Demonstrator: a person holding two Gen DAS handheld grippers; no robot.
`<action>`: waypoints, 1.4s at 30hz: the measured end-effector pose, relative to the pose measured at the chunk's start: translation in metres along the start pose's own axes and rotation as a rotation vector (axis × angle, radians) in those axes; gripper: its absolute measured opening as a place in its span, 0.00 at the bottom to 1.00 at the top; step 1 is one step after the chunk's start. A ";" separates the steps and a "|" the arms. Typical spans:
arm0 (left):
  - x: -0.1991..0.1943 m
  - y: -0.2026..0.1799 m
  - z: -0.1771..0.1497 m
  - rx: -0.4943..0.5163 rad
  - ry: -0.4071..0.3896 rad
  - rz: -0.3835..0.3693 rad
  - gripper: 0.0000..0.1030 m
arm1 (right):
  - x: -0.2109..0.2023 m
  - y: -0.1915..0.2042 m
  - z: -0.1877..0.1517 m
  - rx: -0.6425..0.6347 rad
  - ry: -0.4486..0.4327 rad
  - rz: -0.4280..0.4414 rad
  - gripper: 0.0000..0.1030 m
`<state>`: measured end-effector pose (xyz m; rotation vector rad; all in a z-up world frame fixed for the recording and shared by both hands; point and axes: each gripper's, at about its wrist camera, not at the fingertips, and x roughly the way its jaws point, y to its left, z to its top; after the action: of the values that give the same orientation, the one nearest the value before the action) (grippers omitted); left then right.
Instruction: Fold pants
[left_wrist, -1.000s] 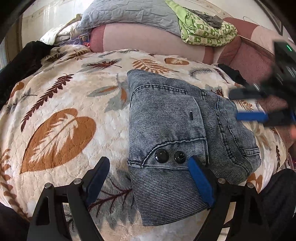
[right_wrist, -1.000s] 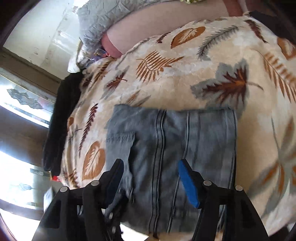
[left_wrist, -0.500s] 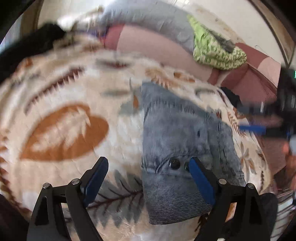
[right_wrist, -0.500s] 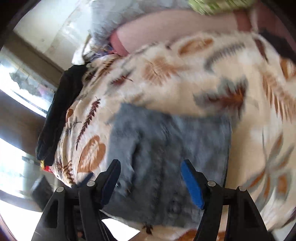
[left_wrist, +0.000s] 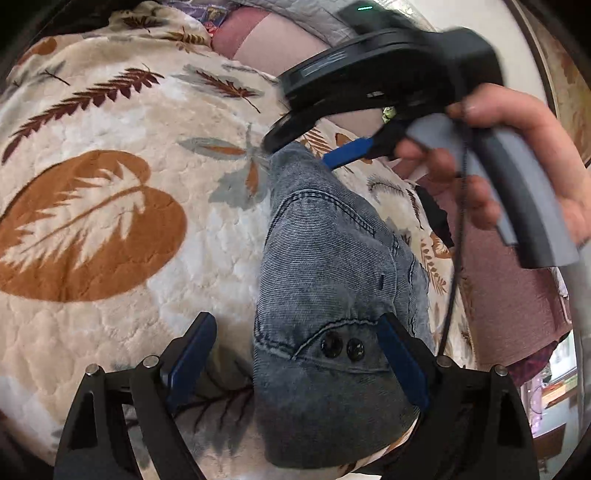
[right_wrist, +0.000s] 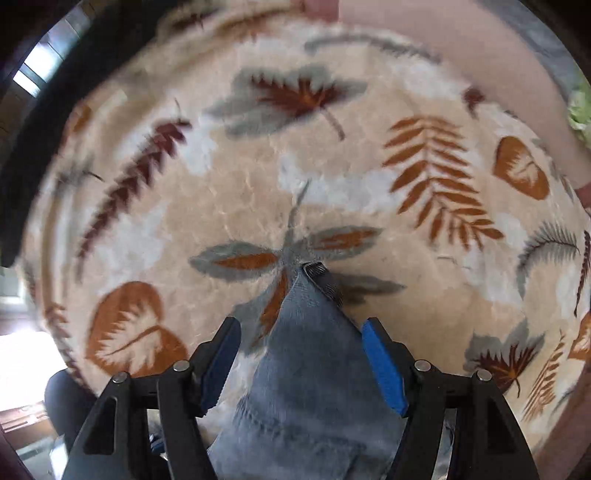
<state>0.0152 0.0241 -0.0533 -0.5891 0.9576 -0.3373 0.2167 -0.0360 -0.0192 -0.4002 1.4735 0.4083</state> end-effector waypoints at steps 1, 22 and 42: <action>0.003 -0.002 0.001 0.010 0.009 0.001 0.85 | 0.005 0.001 0.001 -0.011 0.014 -0.018 0.27; 0.001 -0.017 -0.009 0.117 0.009 0.074 0.44 | -0.058 -0.029 -0.024 0.139 -0.281 0.006 0.80; 0.003 -0.022 -0.011 0.133 -0.003 0.092 0.45 | -0.076 -0.040 -0.058 0.250 -0.421 0.017 0.29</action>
<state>0.0070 0.0021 -0.0467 -0.4229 0.9486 -0.3155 0.1823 -0.1012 0.0538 -0.0917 1.0991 0.2947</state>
